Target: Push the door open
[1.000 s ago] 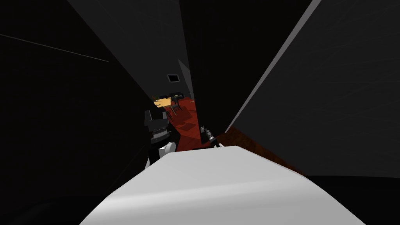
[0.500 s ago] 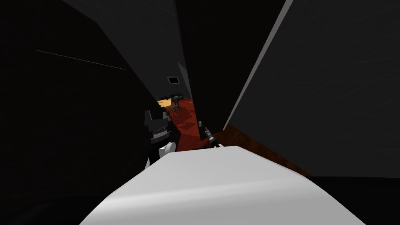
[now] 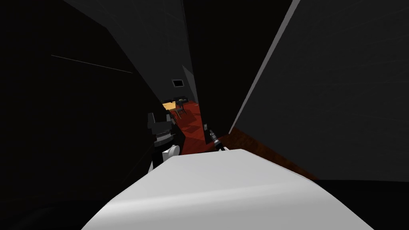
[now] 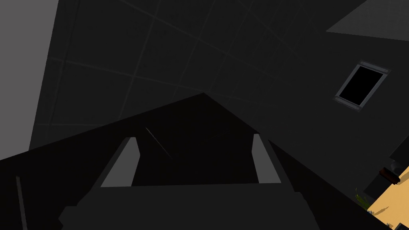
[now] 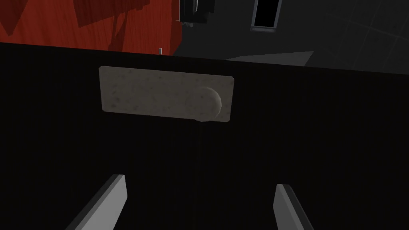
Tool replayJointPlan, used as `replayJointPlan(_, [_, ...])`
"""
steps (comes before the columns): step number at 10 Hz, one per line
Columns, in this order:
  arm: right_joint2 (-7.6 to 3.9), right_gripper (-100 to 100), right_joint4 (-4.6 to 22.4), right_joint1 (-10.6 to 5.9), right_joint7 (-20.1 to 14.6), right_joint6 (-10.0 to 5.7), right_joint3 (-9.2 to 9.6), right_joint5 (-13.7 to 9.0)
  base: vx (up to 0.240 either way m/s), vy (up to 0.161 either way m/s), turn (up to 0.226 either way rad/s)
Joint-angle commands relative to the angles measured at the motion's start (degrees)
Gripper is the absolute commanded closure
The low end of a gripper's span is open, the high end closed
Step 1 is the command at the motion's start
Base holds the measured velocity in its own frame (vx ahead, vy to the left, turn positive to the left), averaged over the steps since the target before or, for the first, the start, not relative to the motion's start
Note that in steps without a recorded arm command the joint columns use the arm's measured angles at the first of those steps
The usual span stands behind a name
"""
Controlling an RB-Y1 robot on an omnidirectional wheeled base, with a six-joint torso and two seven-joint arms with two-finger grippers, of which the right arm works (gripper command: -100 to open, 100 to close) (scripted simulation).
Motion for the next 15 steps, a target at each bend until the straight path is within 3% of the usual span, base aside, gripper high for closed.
replayJointPlan(1, [-0.27, -100, 0.16, -0.27, 0.05, -0.07, -0.25, -0.06, 0.201, 0.084, 0.025])
replayJointPlan(4, [0.31, -100, 0.61, -0.78, 0.22, -0.20, -0.74, -0.17, 0.192, 0.073, 0.023])
replayJointPlan(6, [1.33, -100, 0.88, -1.09, 0.33, -0.28, -1.02, -0.24, 0.167, 0.074, 0.018])
replayJointPlan(7, [1.03, -100, 0.97, -1.08, 0.30, -0.32, -0.95, -0.22, 0.059, 0.027, -0.006])
replayJointPlan(8, [1.03, 100, 0.97, -1.08, 0.30, -0.32, -0.95, -0.22, -0.012, -0.003, 0.000])
replayJointPlan(13, [1.03, 100, 0.97, -1.08, 0.30, -0.32, -0.95, -0.22, -0.009, -0.005, 0.003])
replayJointPlan(15, [0.32, 100, 0.90, -0.95, 0.80, -0.23, -2.42, -0.74, 0.142, 0.063, -0.004])
